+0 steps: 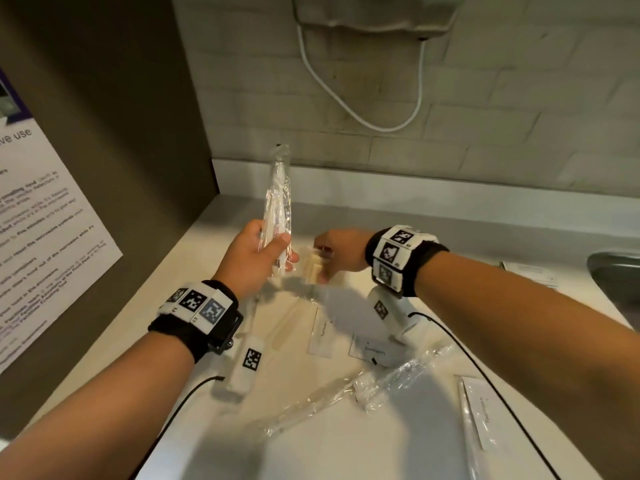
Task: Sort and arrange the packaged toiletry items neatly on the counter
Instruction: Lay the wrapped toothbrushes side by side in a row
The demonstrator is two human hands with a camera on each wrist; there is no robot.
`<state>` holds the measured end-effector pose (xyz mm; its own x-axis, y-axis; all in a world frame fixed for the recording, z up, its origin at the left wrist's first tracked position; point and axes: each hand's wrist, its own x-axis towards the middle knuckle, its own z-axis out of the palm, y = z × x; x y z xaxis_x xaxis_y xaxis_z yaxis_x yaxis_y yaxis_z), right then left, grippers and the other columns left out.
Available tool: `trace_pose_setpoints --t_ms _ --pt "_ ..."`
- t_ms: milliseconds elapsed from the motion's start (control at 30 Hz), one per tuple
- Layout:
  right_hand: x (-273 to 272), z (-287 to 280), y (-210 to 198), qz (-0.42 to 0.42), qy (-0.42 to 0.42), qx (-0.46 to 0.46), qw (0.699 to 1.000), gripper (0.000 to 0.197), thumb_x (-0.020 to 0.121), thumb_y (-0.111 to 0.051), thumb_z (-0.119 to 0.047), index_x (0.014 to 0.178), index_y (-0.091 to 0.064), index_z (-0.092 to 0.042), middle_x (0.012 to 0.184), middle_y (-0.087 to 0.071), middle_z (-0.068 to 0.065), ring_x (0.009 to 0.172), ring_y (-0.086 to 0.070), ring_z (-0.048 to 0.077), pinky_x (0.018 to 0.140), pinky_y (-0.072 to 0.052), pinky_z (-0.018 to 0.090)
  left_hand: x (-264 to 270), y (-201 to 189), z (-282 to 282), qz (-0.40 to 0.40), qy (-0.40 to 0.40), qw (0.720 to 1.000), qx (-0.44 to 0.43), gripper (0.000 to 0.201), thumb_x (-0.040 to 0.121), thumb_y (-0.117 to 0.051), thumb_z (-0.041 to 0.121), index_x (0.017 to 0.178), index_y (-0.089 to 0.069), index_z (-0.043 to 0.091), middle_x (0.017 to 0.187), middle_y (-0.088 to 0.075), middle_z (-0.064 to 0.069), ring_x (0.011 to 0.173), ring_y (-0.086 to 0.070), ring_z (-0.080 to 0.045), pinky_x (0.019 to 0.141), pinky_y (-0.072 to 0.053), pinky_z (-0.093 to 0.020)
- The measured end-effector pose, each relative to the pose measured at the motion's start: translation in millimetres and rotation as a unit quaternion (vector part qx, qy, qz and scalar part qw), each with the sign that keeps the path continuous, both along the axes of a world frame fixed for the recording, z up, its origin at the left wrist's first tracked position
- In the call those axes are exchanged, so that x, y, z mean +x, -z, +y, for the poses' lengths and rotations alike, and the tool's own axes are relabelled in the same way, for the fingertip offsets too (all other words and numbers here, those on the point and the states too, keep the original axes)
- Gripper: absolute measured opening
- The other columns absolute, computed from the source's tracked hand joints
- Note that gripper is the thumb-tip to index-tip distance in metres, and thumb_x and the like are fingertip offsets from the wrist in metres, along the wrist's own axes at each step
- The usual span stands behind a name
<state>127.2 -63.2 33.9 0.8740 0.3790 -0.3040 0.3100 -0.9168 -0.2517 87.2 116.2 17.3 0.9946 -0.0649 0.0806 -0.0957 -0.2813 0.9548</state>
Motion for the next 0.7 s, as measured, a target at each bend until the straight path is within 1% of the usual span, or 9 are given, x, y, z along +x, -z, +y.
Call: trace_pose_setpoints --t_ms 100,200,267,333,367,433,500,600,700 --pt "-17 -29 -16 0.011 0.026 0.022 0.999 0.028 0.085 -0.068 -0.036 0.081 -0.049 -0.017 0.077 -0.051 -0.005 0.08 -0.051 0.022 0.072 -0.042 0.033 -12 0 -5 0.003 0.004 1.0 0.004 0.01 0.098 -0.055 0.028 0.106 -0.055 0.021 0.081 -0.076 -0.002 0.071 -0.07 -0.014 0.069 -0.05 -0.033" --pt "-32 -57 -22 0.059 0.063 0.085 0.993 0.034 0.083 -0.072 -0.037 0.093 -0.054 -0.009 0.085 -0.058 0.003 0.076 -0.059 0.02 0.066 -0.053 0.032 -23 2 -5 0.026 -0.007 1.0 0.005 0.017 0.099 -0.053 0.023 0.113 -0.057 0.016 0.083 -0.074 -0.005 0.077 -0.069 -0.017 0.074 -0.054 -0.034" --pt "-43 -72 -22 0.083 0.093 0.131 0.983 0.037 0.085 -0.072 -0.032 0.099 -0.056 -0.003 0.089 -0.063 0.008 0.075 -0.065 0.022 0.064 -0.055 0.03 -31 8 -1 0.082 -0.028 0.995 -0.045 0.019 0.096 -0.054 0.019 0.114 -0.058 0.012 0.086 -0.072 -0.01 0.078 -0.066 -0.02 0.073 -0.056 -0.041" --pt "-53 -83 -19 0.091 0.113 0.161 0.976 0.043 0.085 -0.072 -0.03 0.107 -0.057 0.003 0.094 -0.066 0.015 0.077 -0.068 0.026 0.063 -0.057 0.03 -39 15 3 0.138 -0.042 0.985 -0.095 0.021 0.091 -0.054 0.016 0.112 -0.057 0.01 0.086 -0.07 -0.013 0.075 -0.063 -0.026 0.071 -0.055 -0.044" --pt "-56 -88 -17 0.089 0.116 0.167 0.975 0.044 0.085 -0.072 -0.029 0.11 -0.056 0.004 0.095 -0.066 0.016 0.078 -0.067 0.026 0.061 -0.056 0.028 -42 18 6 0.152 -0.045 0.983 -0.088 0.02 0.09 -0.054 0.015 0.109 -0.056 0.009 0.085 -0.069 -0.015 0.072 -0.062 -0.029 0.066 -0.054 -0.042" --pt "-62 -94 -15 0.081 0.112 0.167 0.976 0.046 0.085 -0.071 -0.031 0.112 -0.056 0.003 0.099 -0.066 0.018 0.081 -0.068 0.028 0.062 -0.057 0.029 -45 23 15 0.146 -0.061 0.986 -0.051 0.016 0.091 -0.051 0.012 0.107 -0.052 0.01 0.082 -0.066 -0.015 0.062 -0.059 -0.027 0.051 -0.049 -0.034" --pt "-65 -97 -13 0.076 0.105 0.162 0.978 0.052 0.083 -0.073 -0.036 0.111 -0.054 0.004 0.102 -0.065 0.022 0.086 -0.07 0.033 0.069 -0.06 0.037 -44 29 27 0.123 -0.102 0.987 0.001 0.011 0.092 -0.051 0.01 0.103 -0.05 0.009 0.078 -0.061 -0.014 0.054 -0.052 -0.021 0.046 -0.04 -0.028" --pt "-69 -95 -13 0.069 0.092 0.16 0.98 0.056 0.079 -0.075 -0.041 0.108 -0.055 0.003 0.103 -0.066 0.021 0.087 -0.07 0.033 0.076 -0.059 0.043 -47 36 46 0.121 -0.159 0.976 0.091 0.019 0.094 -0.06 0.023 0.104 -0.052 0.009 0.079 -0.059 -0.007 0.058 -0.051 -0.017 0.055 -0.042 -0.028" --pt "-73 -88 -16 0.061 0.078 0.161 0.982 0.054 0.079 -0.074 -0.042 0.107 -0.057 0.0 0.103 -0.067 0.019 0.089 -0.069 0.032 0.078 -0.058 0.043 -61 45 55 0.157 -0.152 0.958 0.183 0.027 0.091 -0.065 0.035 0.103 -0.051 0.015 0.084 -0.058 -0.001 0.068 -0.054 -0.016 0.067 -0.044 -0.03"
